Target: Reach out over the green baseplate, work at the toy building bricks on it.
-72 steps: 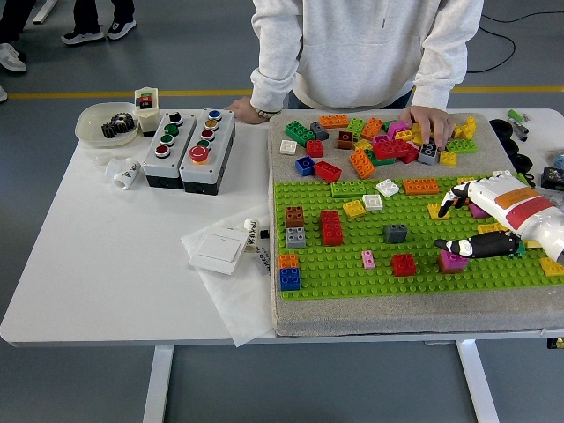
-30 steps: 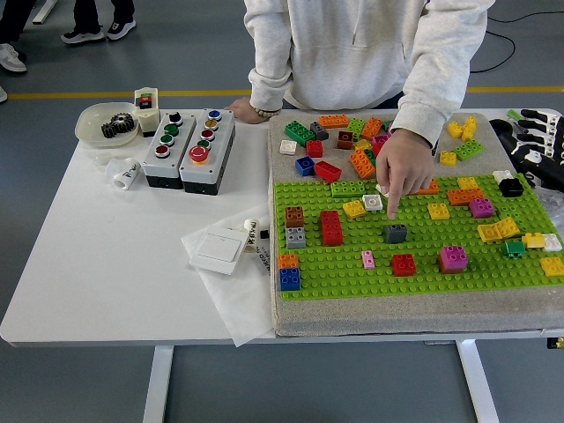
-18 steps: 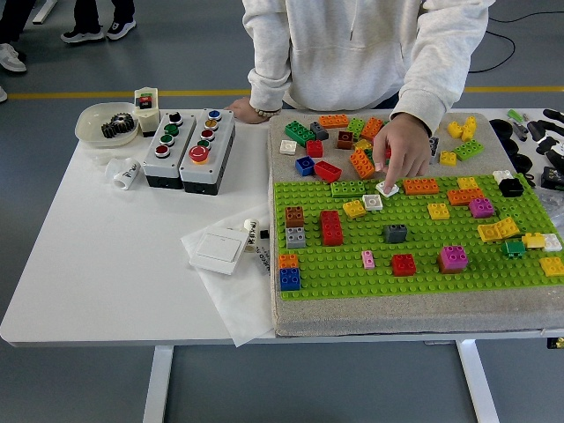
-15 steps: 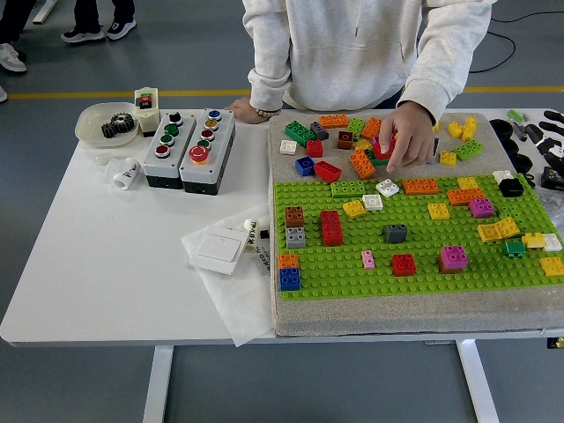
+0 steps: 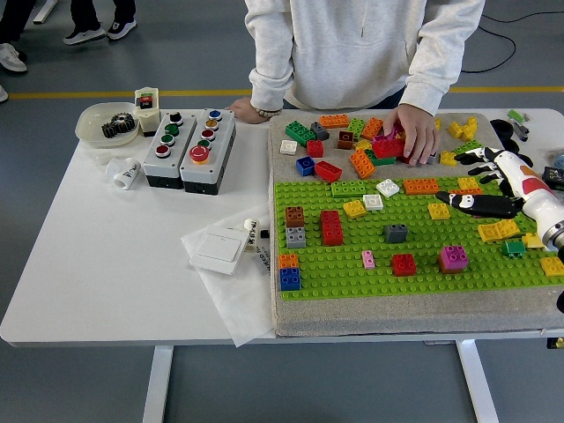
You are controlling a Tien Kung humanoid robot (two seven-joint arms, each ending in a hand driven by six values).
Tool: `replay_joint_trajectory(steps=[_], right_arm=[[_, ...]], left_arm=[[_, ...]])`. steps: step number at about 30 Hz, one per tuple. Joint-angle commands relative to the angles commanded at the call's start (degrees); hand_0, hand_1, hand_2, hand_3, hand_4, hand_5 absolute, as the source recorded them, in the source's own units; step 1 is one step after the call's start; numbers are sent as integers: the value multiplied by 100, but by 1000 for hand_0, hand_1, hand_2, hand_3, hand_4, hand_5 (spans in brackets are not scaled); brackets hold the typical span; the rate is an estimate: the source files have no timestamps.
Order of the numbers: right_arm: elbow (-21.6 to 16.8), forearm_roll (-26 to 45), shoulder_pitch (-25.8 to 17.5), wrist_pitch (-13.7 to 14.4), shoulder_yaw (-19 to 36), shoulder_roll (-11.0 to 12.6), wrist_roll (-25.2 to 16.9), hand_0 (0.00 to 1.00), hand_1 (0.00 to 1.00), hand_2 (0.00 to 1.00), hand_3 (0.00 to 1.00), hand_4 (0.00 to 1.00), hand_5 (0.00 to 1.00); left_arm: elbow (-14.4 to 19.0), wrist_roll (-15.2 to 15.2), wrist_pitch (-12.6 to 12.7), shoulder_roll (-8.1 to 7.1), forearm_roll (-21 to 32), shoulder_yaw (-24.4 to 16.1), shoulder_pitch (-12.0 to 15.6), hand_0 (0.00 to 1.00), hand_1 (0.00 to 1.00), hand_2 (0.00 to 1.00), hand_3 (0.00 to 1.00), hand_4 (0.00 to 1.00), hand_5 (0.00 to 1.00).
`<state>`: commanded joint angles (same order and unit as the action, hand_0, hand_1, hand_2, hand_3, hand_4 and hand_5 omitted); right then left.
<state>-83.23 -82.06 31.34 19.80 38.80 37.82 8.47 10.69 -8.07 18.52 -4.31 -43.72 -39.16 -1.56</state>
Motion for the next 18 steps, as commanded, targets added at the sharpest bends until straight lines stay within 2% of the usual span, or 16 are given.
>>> replay_joint_trajectory(steps=[7,11,18], right_arm=[[196,-1713,374,-374,-494,-431,282,550,599,656,618,936,303],[364,-2485,596,-675,-794,-596,292,527,575,624,596,921,302],[662,-2688,787,-846,-1153,-784,220,525,570,612,585,909,306]], left_arm=[[2,13,16,-5,67,34,-8,719,734,779,614,653,638],[9,13,19,-10,99,69,-14,719,734,778,615,654,638],[15,7,20,-11,114,84,-12,719,733,780,616,655,639]])
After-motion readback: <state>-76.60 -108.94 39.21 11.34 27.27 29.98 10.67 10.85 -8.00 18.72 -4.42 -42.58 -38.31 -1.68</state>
